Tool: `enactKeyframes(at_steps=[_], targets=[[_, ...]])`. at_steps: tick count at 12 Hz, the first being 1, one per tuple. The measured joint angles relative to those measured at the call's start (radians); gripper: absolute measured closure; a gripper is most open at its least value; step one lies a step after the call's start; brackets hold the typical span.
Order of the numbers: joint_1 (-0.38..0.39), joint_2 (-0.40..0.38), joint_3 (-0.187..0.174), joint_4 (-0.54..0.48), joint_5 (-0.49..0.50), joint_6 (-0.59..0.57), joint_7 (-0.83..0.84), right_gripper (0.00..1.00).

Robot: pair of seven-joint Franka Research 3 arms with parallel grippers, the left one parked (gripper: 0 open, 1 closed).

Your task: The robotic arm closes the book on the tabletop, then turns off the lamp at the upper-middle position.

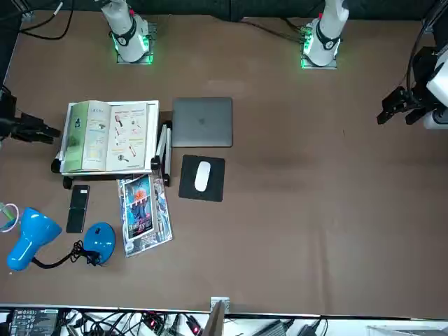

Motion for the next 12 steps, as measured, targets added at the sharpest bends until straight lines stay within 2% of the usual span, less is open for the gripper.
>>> enactKeyframes(at_steps=[5, 12], targets=[[-0.033, 0.117, 0.000, -0.002, 0.108, 0.004, -0.097, 0.15], [-0.039, 0.162, 0.000, 0.003, 0.123, 0.012, -0.131, 0.15]])
